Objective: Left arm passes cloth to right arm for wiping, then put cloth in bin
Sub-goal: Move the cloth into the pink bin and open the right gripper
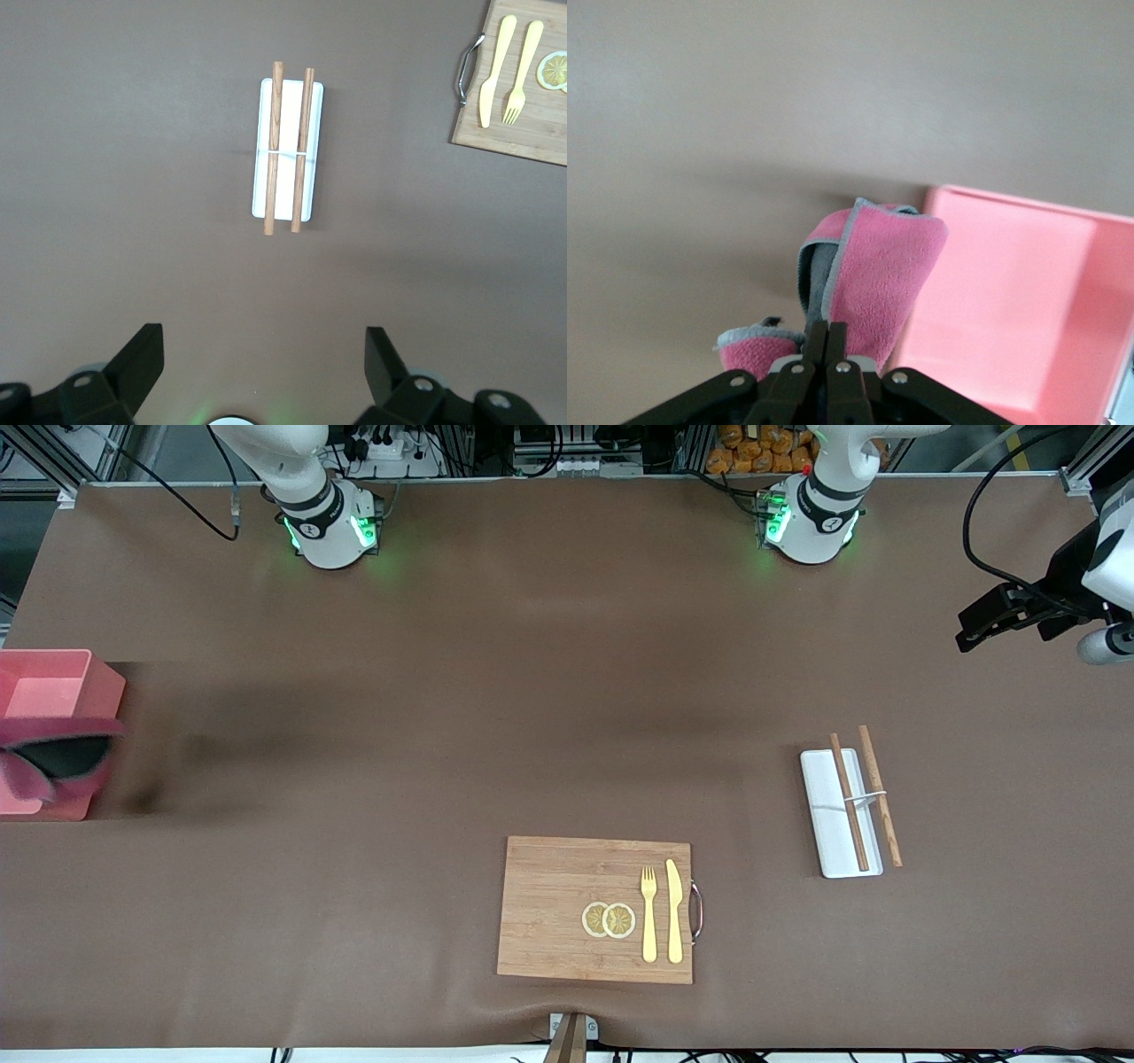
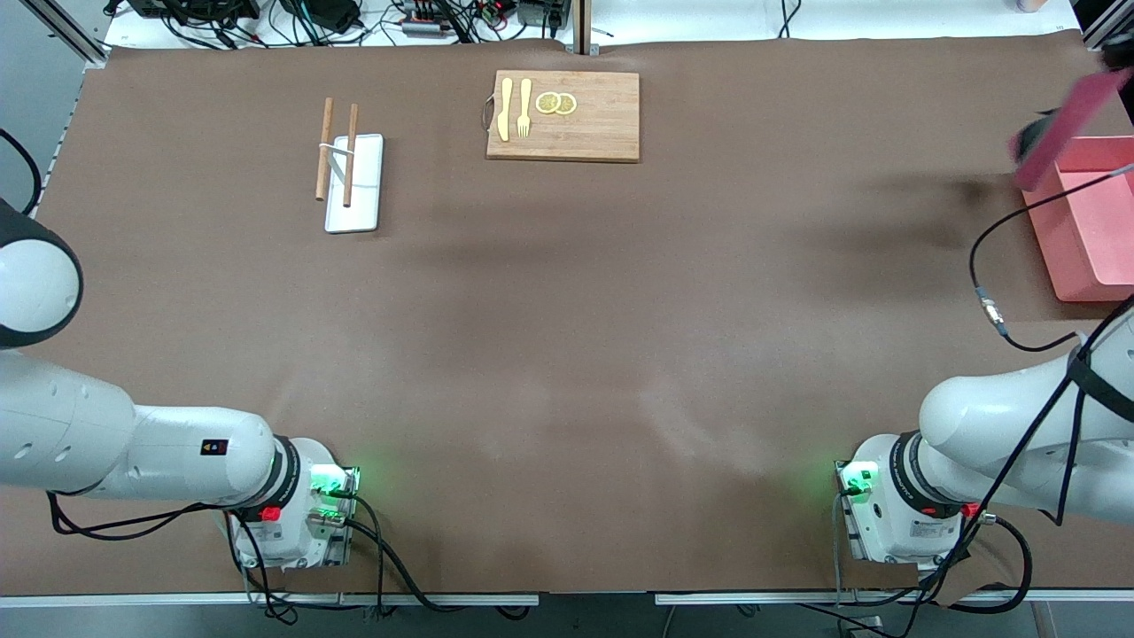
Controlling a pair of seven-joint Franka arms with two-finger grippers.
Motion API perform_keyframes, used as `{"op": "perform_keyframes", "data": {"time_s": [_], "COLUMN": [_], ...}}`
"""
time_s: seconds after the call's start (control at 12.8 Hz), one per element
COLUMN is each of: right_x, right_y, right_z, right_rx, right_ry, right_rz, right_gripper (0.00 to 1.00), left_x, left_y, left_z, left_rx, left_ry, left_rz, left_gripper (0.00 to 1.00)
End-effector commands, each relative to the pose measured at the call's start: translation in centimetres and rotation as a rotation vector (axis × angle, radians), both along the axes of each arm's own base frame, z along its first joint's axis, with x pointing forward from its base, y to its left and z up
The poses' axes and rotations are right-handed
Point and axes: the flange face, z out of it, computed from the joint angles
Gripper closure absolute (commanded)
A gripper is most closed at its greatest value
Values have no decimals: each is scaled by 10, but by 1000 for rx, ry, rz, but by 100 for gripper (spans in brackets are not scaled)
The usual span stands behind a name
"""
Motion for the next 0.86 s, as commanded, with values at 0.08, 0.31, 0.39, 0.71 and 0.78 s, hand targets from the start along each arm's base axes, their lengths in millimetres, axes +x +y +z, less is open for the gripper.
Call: {"op": "perform_keyframes", "data": {"time_s": [0.08,0.31,0.39,0.71,0.78], "right_x": [-57,-93,-87,-95,-91], "right_y": [-76,-135,-143,-169,-165], "right_z": [13,8,6,-31,-31], "right_rx": [-7,-45,-86,-68,-59], "right_ry": [-5,-58,-101,-93,-97], "right_rz": [-25,-91,-44,-13,14], "right_gripper": [100,100,100,60,1], "left_x": [2,3,3,5,5], "left_y": [-1,-3,-3,-4,-4], "left_z": [1,0,0,-2,-2], "left_rx": [13,11,10,9,9], "left_ry": [-26,-29,-30,-30,-30], "left_rz": [-19,-22,-22,-22,-24], "left_gripper": [0,0,0,0,0]}}
